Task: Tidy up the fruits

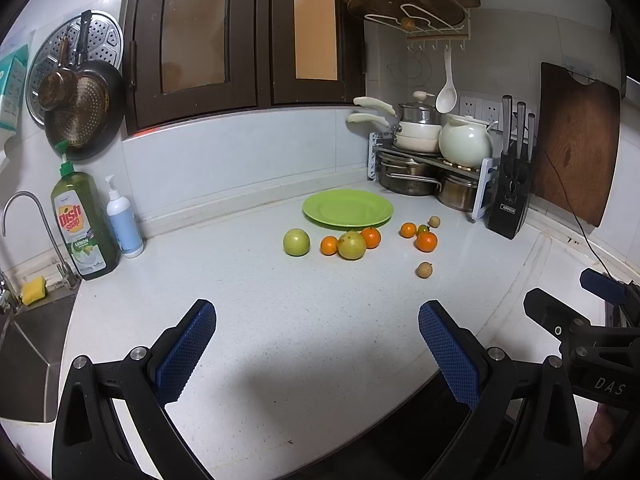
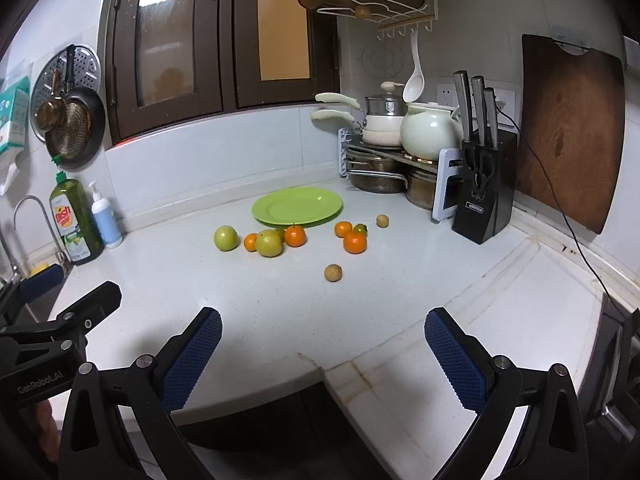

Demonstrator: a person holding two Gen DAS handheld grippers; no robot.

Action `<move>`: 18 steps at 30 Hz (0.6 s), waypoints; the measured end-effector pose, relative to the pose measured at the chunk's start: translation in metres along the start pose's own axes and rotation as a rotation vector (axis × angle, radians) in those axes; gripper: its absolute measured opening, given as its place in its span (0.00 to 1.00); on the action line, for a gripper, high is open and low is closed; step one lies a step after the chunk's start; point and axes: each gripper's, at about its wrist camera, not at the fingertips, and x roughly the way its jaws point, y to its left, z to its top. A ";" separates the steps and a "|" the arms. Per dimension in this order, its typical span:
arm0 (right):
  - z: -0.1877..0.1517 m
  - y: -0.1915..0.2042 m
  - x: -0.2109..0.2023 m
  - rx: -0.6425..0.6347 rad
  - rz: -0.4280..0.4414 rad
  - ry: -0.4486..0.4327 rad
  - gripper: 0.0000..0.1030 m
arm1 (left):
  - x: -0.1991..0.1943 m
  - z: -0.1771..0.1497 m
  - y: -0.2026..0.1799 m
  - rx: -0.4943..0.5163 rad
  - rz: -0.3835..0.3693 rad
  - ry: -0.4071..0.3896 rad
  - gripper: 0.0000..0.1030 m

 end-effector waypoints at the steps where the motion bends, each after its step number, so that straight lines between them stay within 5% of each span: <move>1: 0.000 0.000 0.002 -0.001 0.000 0.002 0.99 | 0.001 0.000 0.000 0.000 0.001 0.001 1.00; 18: 0.014 0.009 0.051 0.000 -0.003 0.046 0.99 | 0.055 0.019 0.007 0.066 -0.059 0.015 0.95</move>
